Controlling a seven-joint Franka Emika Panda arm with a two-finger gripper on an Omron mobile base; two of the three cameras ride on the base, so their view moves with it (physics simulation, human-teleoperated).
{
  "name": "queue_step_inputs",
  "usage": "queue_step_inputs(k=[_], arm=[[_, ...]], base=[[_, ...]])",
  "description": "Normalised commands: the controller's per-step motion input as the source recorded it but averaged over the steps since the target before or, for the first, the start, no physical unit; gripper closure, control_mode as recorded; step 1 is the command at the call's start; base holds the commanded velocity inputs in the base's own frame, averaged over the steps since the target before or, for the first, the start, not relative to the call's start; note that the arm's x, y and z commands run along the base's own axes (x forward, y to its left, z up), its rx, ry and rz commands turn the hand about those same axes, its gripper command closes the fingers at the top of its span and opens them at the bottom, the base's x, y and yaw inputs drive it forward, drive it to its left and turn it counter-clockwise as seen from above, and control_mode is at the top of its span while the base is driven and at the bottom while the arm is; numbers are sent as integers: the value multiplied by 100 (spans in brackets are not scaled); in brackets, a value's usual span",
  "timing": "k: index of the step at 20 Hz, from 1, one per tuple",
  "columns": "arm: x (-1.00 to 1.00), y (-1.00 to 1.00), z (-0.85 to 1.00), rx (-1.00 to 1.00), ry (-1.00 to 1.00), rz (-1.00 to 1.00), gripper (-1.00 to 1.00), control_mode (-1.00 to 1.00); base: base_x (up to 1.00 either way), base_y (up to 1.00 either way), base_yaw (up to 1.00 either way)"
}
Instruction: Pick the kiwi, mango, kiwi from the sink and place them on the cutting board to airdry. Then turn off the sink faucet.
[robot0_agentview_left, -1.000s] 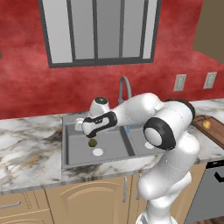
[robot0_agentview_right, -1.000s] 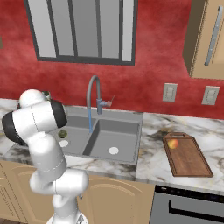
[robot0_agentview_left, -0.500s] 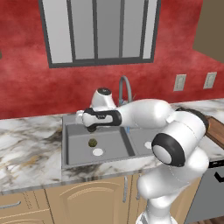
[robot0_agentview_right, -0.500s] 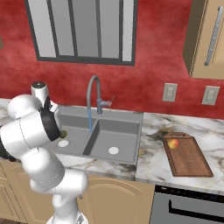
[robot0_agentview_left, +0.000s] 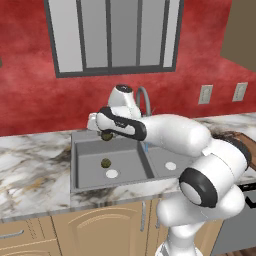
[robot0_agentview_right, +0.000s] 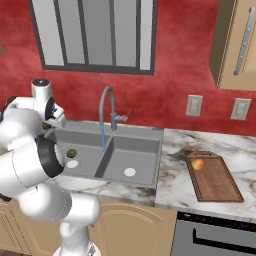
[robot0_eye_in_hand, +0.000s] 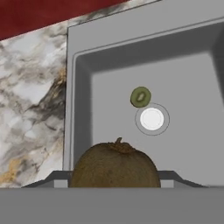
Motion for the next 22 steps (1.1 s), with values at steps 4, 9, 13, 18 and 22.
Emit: queue_step_inputs(k=[4,9,13,18,22], arm=[[-20,-5,42,0,0,0,100,-100],[-20,-16,34,0,-1,0,100,-100],[-21,-31,37,0,-1,0,100,-100],[-22,-23,31,-2,-5,0,100,-100],[-38,-34,17,-9,-18,0,100,-100]], base=[[0,0,0],[0,0,0],[0,0,0],[0,0,0],[0,0,0]])
